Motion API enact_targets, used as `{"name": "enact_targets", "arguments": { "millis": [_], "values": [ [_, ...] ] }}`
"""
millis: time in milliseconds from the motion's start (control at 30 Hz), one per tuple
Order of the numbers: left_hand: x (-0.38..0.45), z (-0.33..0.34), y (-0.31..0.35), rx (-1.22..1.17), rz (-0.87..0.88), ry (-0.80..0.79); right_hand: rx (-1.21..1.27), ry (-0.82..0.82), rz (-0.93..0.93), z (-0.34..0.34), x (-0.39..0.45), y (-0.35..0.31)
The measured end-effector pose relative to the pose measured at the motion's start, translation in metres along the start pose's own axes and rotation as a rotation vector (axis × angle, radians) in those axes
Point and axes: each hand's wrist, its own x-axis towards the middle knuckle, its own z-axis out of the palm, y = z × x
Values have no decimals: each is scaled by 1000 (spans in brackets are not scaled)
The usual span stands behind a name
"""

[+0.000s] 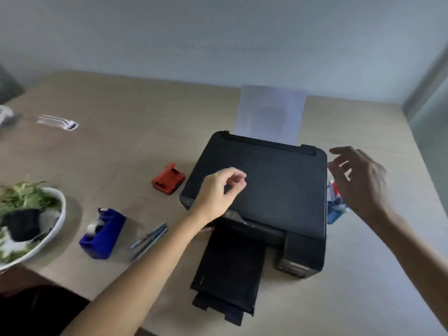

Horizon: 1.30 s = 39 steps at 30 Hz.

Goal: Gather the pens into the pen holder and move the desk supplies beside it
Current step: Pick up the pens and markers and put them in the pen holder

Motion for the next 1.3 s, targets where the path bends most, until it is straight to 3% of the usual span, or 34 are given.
{"name": "enact_targets", "arguments": {
  "millis": [133, 267, 367, 567, 733, 867, 1033, 1200, 1300],
  "values": [
    [-65, -78, -102, 120, -324, 146, 123, -85, -302, 48, -37, -88],
    [-132, -102, -186, 311, -589, 47, 149, -536, -506, 127, -89, -131],
    [-156, -80, -211, 337, -662, -142, 56, -820, -459, 190, -117, -148],
    [-164, -30, -230, 528, -679, -351, -299, -1061, -318, 277, -124, -177],
    [-173, -20, -242, 686, -603, -455, -557, -1132, -232, 308, -124, -183],
    [-184, -31, -250, 637, -599, -338, -641, -1171, -191, 318, -124, -184],
    [-176, -48, -256, 588, -637, -155, -528, -1117, -124, 327, -127, -182],
    [-172, -53, -259, 571, -716, -219, -301, -983, -13, 331, -126, -185],
    [-176, -49, -258, 646, -677, -272, -184, -917, 31, 339, -122, -190]
  ]
}}
